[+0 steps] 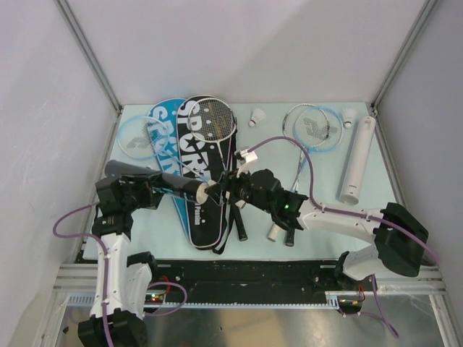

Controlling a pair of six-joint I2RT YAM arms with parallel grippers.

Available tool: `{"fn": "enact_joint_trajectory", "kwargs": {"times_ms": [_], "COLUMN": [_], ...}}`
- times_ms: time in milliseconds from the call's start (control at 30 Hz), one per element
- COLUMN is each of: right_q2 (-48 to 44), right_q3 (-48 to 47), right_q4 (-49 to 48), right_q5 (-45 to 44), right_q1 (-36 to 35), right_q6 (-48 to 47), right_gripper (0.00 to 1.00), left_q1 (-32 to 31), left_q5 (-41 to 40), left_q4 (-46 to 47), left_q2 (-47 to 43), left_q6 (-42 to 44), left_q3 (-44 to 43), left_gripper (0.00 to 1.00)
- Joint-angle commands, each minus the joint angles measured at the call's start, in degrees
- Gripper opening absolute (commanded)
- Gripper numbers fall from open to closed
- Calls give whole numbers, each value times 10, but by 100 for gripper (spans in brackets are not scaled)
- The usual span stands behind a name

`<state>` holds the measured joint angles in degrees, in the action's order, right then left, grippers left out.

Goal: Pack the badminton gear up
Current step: Place the shuttlecock at the shuttle tube.

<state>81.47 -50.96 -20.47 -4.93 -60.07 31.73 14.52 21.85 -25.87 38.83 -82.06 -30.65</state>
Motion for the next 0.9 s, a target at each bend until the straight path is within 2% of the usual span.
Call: {"fn": "enact_joint_trajectory", "kwargs": {"times_ms": [0, 200, 400, 533, 600, 667, 767, 867], "right_q2": [14, 70, 133, 149, 152, 155, 160, 163], "right_q3": [1, -22, -70, -77, -78, -78, -78, -78], "right_q4": [-39, -112, -130, -146, -150, -157, -180, -185], "right_q5": [-26, -55, -67, -70, -70, -58, -17, -10], "right_q1": [3, 0, -15, -27, -29, -29, -28, -29], "right_q6": [-5, -18, -22, -23, -22, -22, -22, -16], "right_gripper": [61, 44, 27, 15, 5, 1, 2, 28], "left_q1": [-2, -3, -7, -7, -7, -7, -7, -8], "left_q5": [30, 47, 52, 53, 53, 52, 52, 55], "left_q4": [26, 26, 26, 26, 26, 26, 26, 26], "left_q2": [-21, -25, -25, -25, -24, -23, -24, -26], "left_q6": [-8, -18, -21, -21, -21, -20, -20, -20], "left_q3": [-14, -15, -15, -16, -16, -16, -16, -16], "left_gripper": [30, 29, 29, 29, 29, 29, 29, 29]}}
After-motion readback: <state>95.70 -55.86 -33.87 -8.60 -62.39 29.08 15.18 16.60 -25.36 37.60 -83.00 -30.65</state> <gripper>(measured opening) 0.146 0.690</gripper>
